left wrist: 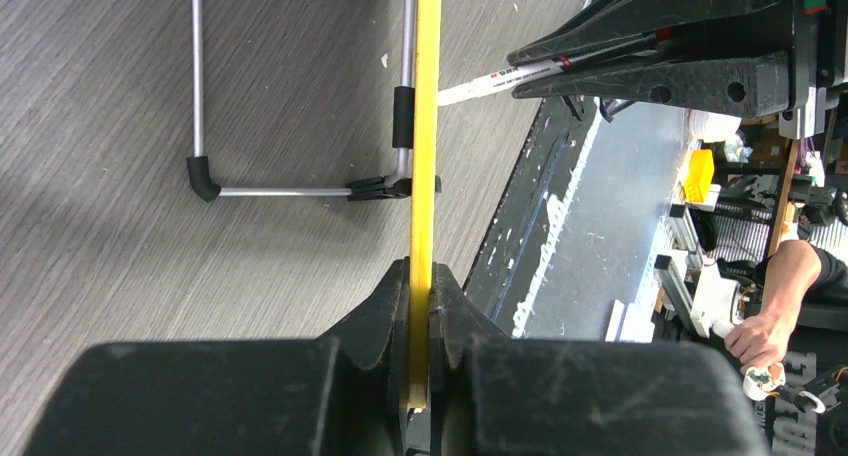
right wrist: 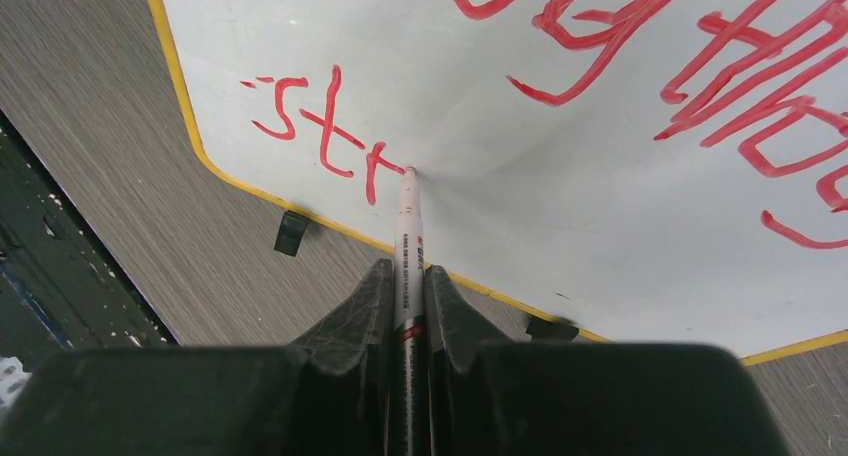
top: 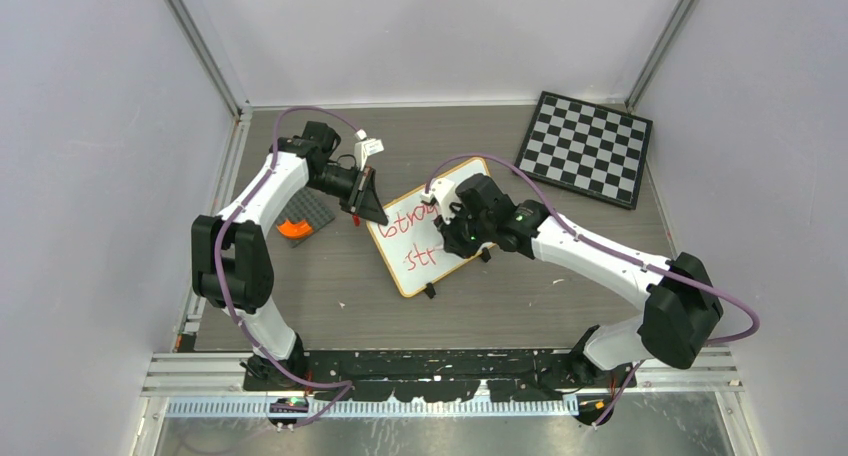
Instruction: Write a sentence on the whiteboard
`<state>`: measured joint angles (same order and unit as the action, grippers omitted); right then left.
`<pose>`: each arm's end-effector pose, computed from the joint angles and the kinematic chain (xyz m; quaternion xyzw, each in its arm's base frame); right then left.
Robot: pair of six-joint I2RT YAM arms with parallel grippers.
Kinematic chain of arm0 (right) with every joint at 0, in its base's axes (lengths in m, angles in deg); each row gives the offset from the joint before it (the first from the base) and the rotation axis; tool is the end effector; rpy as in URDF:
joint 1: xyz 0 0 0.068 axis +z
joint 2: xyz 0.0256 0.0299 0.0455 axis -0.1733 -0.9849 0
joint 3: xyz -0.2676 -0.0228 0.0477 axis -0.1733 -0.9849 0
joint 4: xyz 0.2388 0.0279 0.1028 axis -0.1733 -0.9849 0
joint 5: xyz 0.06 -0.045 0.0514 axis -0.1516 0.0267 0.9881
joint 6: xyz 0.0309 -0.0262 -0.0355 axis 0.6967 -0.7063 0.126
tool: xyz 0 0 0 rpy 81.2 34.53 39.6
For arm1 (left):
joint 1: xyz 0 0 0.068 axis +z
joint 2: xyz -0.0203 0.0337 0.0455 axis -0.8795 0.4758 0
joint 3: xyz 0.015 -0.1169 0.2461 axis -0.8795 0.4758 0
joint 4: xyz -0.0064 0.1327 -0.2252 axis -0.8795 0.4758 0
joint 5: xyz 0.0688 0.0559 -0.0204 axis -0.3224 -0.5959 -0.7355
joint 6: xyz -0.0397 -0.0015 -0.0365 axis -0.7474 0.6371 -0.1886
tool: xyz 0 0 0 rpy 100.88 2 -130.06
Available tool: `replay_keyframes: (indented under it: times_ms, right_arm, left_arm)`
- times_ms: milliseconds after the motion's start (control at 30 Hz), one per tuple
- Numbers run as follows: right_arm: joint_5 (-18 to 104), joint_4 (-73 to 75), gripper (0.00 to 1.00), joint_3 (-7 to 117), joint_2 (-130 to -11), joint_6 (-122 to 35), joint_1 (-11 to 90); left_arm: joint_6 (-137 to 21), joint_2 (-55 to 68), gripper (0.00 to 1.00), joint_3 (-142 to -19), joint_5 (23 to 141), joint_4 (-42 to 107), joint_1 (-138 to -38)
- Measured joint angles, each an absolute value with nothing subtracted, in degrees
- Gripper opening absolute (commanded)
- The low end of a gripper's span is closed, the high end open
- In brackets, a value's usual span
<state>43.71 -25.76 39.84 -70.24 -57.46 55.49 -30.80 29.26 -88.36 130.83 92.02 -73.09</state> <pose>0.2078 0.2191 0.2658 -0.4385 0.8192 0.1846 0.3202 0.3190 -0.0954 0.2663 0.2630 0.8334 -0.4690 0.1274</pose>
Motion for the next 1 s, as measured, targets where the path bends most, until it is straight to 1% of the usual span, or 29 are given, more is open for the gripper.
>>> replay_keyframes:
  times_ms: [367, 700, 1000]
  right_arm:
    - [43.3, -25.3, 0.0, 39.6, -70.2, -57.5, 54.1]
    - [44.2, -25.9, 0.0, 36.4, -69.7, -57.6, 54.2]
    - [43.3, -27.2, 0.0, 37.7, -69.7, -59.4, 53.0]
  left_arm:
    - [-30.8, 29.3, 0.0, -88.4, 130.6, 92.0, -73.1]
    - [-30.7, 29.3, 0.0, -88.4, 130.5, 92.0, -73.1]
    - [-30.7, 29.3, 0.0, -88.4, 130.4, 92.0, -73.1]
